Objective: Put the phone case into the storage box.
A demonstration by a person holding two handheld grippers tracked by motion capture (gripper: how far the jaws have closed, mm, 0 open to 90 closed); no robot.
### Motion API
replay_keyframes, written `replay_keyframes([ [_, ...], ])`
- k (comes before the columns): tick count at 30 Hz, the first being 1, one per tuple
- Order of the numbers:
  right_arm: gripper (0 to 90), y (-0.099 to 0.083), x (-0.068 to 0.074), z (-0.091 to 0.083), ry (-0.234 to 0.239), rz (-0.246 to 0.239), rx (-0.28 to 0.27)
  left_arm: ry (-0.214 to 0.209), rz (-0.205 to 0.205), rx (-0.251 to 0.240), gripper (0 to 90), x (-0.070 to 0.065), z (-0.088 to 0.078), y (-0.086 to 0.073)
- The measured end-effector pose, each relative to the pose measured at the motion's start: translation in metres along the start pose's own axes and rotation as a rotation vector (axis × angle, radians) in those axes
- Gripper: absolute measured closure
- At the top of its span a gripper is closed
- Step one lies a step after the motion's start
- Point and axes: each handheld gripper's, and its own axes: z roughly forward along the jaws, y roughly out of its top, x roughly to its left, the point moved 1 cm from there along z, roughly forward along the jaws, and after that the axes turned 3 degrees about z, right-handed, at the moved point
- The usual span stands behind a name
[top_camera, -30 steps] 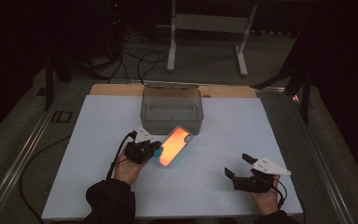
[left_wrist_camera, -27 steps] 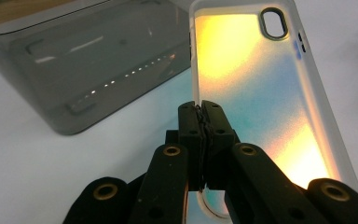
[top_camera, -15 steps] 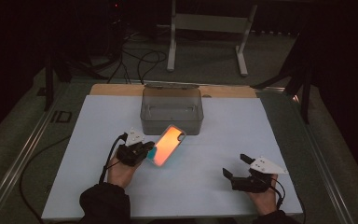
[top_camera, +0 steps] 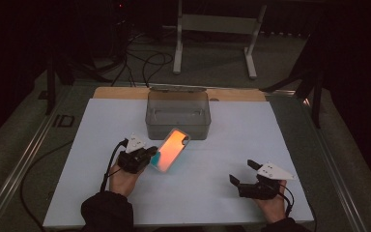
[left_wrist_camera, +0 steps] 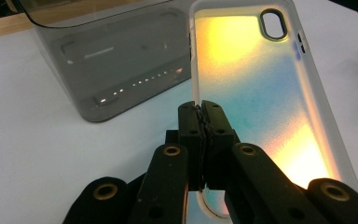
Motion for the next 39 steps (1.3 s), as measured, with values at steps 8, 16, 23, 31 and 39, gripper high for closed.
replay_keyframes([
  [8, 7.3, 0.004, 0.004, 0.004, 0.002, 0.014, 0.018, 0.003, -0.008, -0.010, 89.1, 0.000, -0.001, 0.002],
  [16, 7.2, 0.015, 0.011, 0.013, 0.036, 0.003, 0.071, 0.008, -0.014, -0.028, 89.0, -0.001, -0.005, 0.006],
  [23, 7.2, 0.033, 0.021, 0.025, 0.053, -0.023, 0.092, 0.006, -0.014, -0.040, 89.0, -0.003, -0.005, 0.009],
  [31, 7.2, 0.056, 0.029, 0.034, 0.073, -0.013, 0.087, 0.002, -0.009, -0.049, 89.0, -0.005, -0.004, 0.013],
  [39, 7.2, 0.071, 0.038, 0.043, 0.092, -0.001, 0.092, -0.001, 0.001, -0.054, 89.0, -0.008, -0.003, 0.018],
])
